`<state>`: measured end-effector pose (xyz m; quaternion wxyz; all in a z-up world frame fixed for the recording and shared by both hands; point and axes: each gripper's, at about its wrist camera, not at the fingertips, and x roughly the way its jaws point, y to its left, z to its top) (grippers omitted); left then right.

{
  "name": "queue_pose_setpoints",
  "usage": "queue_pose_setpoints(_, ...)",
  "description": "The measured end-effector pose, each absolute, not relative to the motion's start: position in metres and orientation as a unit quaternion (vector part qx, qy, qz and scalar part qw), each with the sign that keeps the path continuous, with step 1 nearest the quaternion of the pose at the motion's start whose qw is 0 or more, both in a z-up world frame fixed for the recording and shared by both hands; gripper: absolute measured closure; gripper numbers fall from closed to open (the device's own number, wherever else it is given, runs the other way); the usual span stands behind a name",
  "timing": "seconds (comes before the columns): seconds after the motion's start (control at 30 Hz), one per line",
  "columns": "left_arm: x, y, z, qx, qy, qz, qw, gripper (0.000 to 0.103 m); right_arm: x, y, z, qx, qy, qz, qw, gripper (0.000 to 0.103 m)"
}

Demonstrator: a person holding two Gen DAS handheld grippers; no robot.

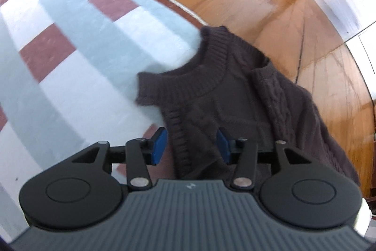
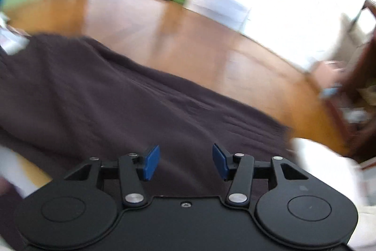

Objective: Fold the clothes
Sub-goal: 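Fold the sweater side over the body with the right gripper while the left gripper grasps the hem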

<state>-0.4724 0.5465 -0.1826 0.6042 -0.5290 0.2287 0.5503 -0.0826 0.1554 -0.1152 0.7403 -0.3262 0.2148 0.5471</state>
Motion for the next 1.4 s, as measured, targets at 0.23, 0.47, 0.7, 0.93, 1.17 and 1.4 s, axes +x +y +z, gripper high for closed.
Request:
queue_pose_setpoints(0.23, -0.467, 0.538, -0.183, -0.497, 0.263, 0.589, 0.58, 0.049, -0.143, 0.218, -0.125, -0.36, 0.187, 0.631, 0.662, 0.049)
queue_pose_setpoints(0.47, -0.494, 0.541, -0.218, -0.652, 0.141, 0.475, 0.573, 0.045, -0.194, 0.243, -0.124, -0.303, 0.271, 0.738, 0.538, 0.049)
queue_pose_setpoints(0.7, -0.515, 0.537, -0.228, -0.708, 0.04, 0.392, 0.587, 0.092, -0.232, 0.261, -0.132, -0.29, 0.308, 0.781, 0.459, 0.047)
queue_pose_setpoints(0.93, -0.513, 0.521, -0.173, -0.572, 0.125, 0.52, 0.622, 0.103, -0.254, 0.257, -0.156, -0.381, 0.249, 0.751, 0.478, 0.067)
queue_pose_setpoints(1.17, -0.529, 0.51, -0.18, -0.606, 0.117, 0.512, 0.597, 0.1, -0.237, 0.26, -0.161, -0.347, 0.312, 0.726, 0.505, 0.076)
queue_pose_setpoints(1.4, -0.534, 0.501, -0.206, -0.703, 0.026, 0.409, 0.581, 0.079, -0.177, 0.278, -0.183, -0.175, 0.54, 0.65, 0.506, 0.086)
